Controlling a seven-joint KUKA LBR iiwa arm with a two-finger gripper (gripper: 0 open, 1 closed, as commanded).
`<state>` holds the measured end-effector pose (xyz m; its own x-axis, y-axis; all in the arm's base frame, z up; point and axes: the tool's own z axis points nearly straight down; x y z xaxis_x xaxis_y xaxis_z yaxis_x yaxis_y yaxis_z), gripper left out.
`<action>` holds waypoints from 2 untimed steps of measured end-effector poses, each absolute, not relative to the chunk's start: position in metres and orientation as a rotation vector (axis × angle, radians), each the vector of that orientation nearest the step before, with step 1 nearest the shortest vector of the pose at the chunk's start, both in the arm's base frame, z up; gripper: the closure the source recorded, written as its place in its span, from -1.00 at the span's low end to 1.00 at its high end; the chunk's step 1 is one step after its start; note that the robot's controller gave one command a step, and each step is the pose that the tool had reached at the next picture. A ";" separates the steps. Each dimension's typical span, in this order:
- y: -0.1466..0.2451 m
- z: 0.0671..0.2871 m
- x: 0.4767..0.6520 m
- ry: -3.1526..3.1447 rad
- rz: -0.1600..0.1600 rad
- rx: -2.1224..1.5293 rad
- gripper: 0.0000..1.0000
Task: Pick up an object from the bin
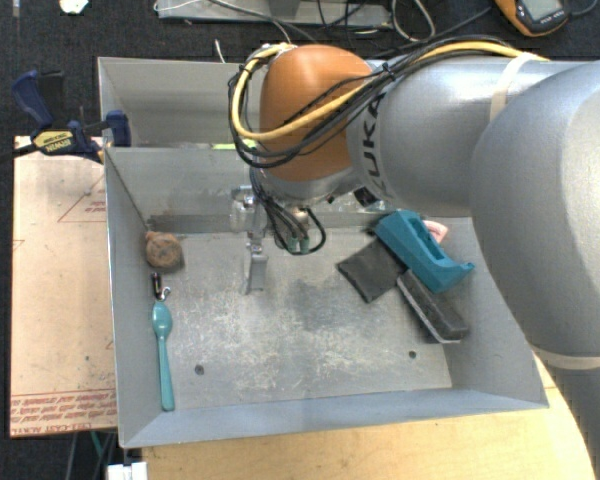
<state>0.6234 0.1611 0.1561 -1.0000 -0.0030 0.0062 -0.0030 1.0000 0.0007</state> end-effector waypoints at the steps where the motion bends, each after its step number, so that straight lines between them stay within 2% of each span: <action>1: 0.161 0.160 0.625 -3.143 -0.003 0.001 -1.00; 2: 0.134 0.122 0.625 -3.130 -0.007 0.368 -1.00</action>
Offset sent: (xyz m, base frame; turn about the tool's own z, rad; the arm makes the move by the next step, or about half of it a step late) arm -0.0019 -0.0682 -0.0859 -0.4746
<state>0.6251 0.1336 0.1219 -0.9726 -0.2321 -0.0107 -0.2321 0.9727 0.0032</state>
